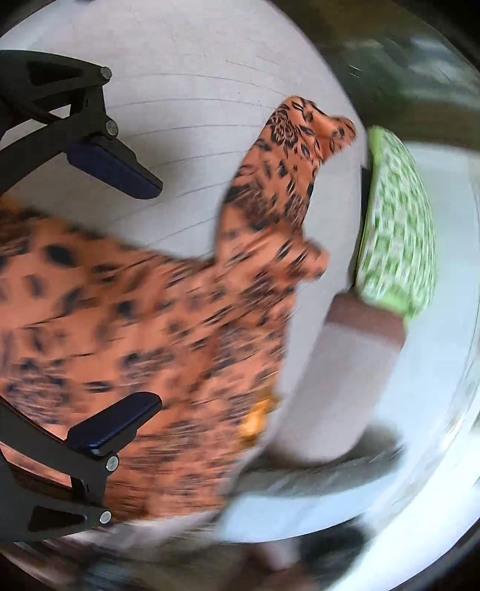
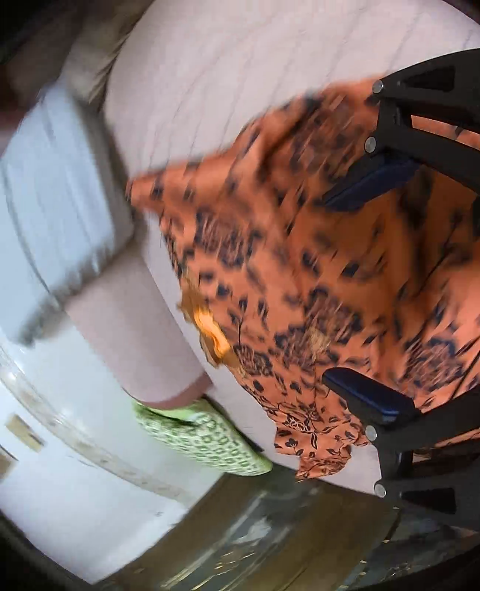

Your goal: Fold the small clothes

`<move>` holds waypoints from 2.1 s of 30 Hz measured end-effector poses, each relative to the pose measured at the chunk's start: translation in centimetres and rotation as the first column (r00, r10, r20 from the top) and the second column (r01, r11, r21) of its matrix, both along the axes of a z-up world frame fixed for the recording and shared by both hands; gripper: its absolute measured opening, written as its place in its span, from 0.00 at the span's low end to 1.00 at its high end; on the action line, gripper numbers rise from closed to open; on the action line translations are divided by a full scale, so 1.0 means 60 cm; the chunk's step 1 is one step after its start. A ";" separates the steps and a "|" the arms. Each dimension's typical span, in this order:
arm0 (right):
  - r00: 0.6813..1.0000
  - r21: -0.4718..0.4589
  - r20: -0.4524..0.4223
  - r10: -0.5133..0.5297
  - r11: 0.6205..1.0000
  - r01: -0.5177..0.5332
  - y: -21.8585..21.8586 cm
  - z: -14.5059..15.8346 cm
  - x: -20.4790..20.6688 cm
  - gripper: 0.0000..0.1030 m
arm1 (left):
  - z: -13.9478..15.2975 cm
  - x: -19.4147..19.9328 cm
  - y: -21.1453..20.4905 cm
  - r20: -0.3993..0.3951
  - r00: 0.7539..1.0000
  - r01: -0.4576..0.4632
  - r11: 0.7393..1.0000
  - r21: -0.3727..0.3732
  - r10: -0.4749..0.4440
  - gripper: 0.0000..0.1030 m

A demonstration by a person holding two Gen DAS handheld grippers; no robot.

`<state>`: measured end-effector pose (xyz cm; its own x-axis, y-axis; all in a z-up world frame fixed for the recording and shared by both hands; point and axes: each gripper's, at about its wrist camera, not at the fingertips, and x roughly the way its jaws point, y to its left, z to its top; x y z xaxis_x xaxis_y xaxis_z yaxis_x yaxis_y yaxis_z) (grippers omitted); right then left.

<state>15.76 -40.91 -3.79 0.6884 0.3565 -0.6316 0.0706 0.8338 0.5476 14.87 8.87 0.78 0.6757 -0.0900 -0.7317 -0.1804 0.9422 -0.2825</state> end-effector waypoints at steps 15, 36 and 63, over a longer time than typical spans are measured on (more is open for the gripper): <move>0.999 -0.004 0.017 0.038 0.999 -0.038 0.020 -0.019 0.027 0.87 | -0.123 0.156 0.485 -0.266 0.817 -0.572 0.655 -0.494 0.512 1.00; 0.996 0.041 -0.055 0.075 0.997 -0.073 0.182 0.025 0.217 0.86 | 0.028 0.134 0.275 0.014 0.976 -0.214 0.973 -0.084 0.215 1.00; 0.952 0.287 -0.077 -0.297 0.907 0.306 -0.177 0.027 0.059 0.85 | -0.141 0.279 -0.189 -0.191 0.958 0.232 0.969 0.085 -0.213 1.00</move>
